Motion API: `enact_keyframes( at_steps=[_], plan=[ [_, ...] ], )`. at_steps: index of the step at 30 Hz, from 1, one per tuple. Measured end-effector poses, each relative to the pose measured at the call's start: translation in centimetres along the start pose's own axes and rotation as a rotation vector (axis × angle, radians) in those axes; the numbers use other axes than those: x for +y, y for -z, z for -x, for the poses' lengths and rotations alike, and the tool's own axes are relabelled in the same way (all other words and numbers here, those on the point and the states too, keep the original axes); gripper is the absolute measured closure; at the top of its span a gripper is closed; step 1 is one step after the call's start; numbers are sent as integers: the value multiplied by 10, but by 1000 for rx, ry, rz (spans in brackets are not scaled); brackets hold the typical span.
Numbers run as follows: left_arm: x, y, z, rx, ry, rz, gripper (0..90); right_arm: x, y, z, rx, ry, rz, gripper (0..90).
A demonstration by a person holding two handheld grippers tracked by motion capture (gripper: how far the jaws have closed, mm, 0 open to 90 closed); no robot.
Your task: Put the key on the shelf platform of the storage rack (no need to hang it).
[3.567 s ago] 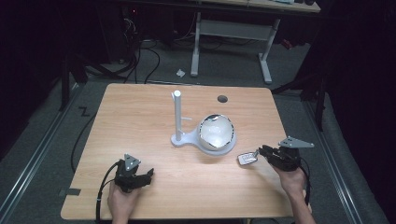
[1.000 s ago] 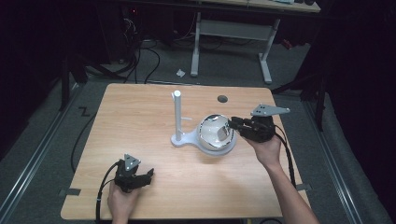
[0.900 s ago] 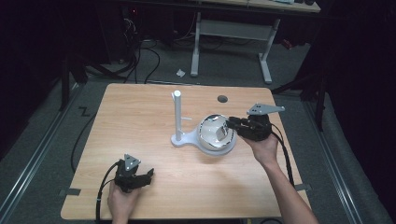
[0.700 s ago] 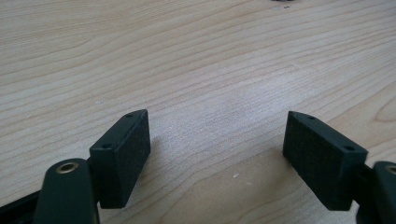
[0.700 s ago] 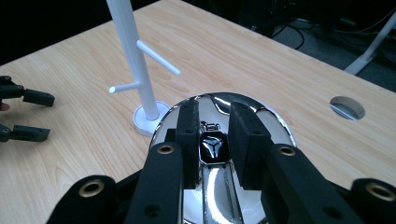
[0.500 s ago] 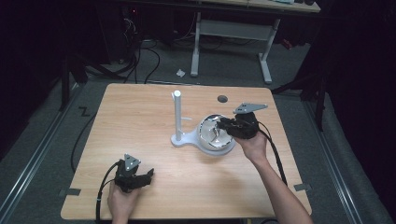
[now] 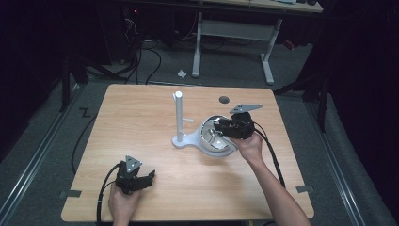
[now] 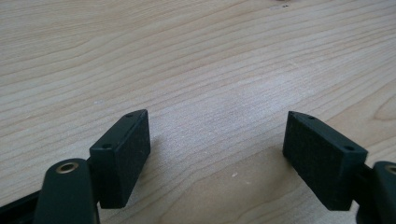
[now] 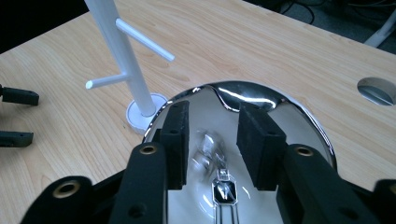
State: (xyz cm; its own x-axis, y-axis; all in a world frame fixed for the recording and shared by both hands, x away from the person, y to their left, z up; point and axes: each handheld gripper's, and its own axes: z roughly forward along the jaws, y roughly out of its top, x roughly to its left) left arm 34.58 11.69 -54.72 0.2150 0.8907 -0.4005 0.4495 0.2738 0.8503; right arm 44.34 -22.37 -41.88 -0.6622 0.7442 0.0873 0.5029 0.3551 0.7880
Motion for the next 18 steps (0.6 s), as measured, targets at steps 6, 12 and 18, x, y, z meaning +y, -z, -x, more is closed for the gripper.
enact_keyframes(
  at_steps=[6,12,18],
  plan=[
    [0,0,0,0,0,0,237,-3,11,-2,-3,15,15,634],
    [0,0,0,0,-1,0,237,-14,21,-2,-8,6,36,618],
    [0,0,0,0,-1,0,237,-23,32,3,-43,-7,58,571]
  ],
)
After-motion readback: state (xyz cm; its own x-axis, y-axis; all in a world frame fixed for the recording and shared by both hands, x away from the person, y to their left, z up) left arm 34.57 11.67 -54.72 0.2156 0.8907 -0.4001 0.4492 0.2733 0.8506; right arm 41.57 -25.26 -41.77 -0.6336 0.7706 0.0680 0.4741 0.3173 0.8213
